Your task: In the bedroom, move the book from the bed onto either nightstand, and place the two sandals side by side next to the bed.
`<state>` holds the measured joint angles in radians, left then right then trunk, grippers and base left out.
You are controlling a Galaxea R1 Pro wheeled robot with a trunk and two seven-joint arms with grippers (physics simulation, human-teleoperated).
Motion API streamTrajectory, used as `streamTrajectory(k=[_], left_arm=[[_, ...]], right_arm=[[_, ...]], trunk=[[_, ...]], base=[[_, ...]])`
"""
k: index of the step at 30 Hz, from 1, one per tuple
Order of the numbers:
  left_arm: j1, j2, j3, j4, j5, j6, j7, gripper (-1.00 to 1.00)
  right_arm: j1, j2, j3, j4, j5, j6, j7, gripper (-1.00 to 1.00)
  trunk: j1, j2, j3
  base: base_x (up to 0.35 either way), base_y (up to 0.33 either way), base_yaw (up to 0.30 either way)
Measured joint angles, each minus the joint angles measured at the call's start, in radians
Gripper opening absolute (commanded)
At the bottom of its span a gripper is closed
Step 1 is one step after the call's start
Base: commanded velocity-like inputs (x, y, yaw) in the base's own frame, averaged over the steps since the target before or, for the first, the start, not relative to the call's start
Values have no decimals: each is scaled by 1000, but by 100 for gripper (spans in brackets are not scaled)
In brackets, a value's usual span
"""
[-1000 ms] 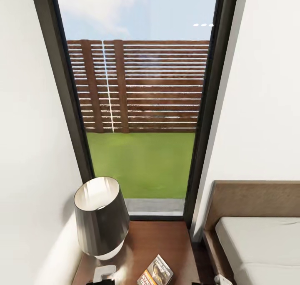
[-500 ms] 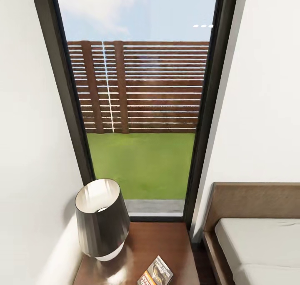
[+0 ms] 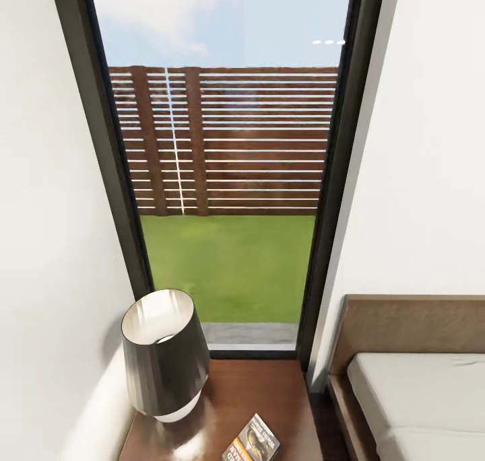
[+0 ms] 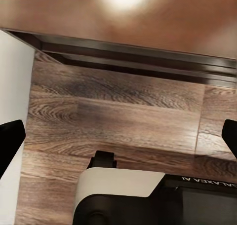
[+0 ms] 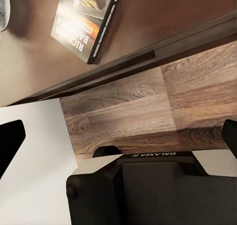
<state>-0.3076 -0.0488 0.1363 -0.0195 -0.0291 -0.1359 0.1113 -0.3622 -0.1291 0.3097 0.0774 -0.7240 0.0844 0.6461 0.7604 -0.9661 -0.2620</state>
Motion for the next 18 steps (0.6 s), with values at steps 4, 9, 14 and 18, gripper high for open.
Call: streamTrajectory(k=[4,9,14,18], left_arm=[[0,0,0,0,0,0,0,100],[0,0,0,0,0,0,0,100],[0,0,-1,0,0,1,0,100],[0,0,-1,0,-1,0,0,100]], right_arm=[[0,0,0,0,0,-1,0,100],[0,2,0,0,0,-1,0,100],[0,10,0,1,0,0,0,100],[0,13,1,1,-1,0,0,100]], trunk=[[0,0,0],[0,0,0],[0,0,0],[0,0,0]], base=[[0,0,0],[0,0,0],[0,0,0],[0,0,0]])
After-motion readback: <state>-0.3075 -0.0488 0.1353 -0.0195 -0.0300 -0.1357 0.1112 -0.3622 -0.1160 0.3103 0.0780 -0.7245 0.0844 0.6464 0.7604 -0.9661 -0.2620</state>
